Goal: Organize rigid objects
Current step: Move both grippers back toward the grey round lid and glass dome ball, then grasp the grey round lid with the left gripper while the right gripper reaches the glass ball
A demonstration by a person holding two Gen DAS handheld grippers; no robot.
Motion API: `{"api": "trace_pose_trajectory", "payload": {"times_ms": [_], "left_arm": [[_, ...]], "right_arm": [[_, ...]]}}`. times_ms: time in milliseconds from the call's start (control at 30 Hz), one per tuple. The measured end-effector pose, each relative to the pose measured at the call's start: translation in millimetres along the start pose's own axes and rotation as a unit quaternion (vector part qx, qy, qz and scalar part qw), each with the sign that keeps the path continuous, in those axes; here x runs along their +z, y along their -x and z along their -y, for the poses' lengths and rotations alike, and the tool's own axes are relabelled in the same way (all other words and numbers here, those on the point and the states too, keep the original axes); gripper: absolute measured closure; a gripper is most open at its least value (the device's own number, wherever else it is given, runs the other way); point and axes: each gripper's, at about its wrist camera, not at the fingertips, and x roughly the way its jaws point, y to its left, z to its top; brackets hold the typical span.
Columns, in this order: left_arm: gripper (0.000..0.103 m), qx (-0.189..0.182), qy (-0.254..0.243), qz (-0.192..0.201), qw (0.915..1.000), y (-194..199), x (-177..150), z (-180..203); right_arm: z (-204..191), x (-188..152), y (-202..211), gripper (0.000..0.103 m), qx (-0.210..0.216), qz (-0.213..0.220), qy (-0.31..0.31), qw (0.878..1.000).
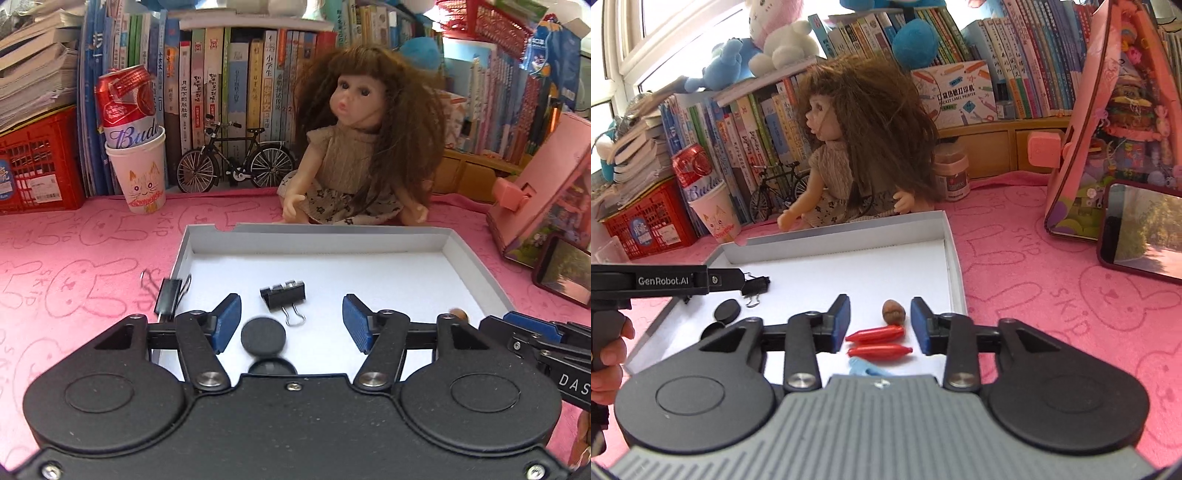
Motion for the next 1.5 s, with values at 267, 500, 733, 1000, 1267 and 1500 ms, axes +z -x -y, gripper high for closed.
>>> {"api": "trace_pose_trajectory", "payload": {"times_ms": [267,500,733,1000,1267,1500], "left_arm": [[0.039,-0.017,-0.029,0.022,0.9992,69.7,-50.5,7.4],[0.038,-0.056,-0.033,0.021,0.9977,120.2,-108.8,10.9],[0.041,-0.081,-0.044,0.020,0.9955,149.8,-150.6,15.4],[0.050,-0.103,-0.054,0.040,0.9925,166.4,-174.4,20.8],[0.059,-0.114,-0.026,0.049,0.9919,167.1,-181.4,20.4],[0.059,-0.124,-0.028,0.043,0.9910,163.1,-184.3,26.1]], "right_arm": [[-10.0,-29.9,53.1,0.029,0.030,0.020,0.035,0.999],[-12.0,-67.9,96.9,0.028,0.045,0.020,0.053,0.997],[-10.5,-93.8,124.1,0.025,0.072,0.026,0.061,0.995],[-11.1,-117.7,131.9,0.031,0.087,0.026,0.050,0.995],[-25.7,-125.1,143.6,0.048,0.095,0.042,0.078,0.992],[-38.2,-132.7,144.8,0.050,0.101,0.032,0.104,0.989]]}}
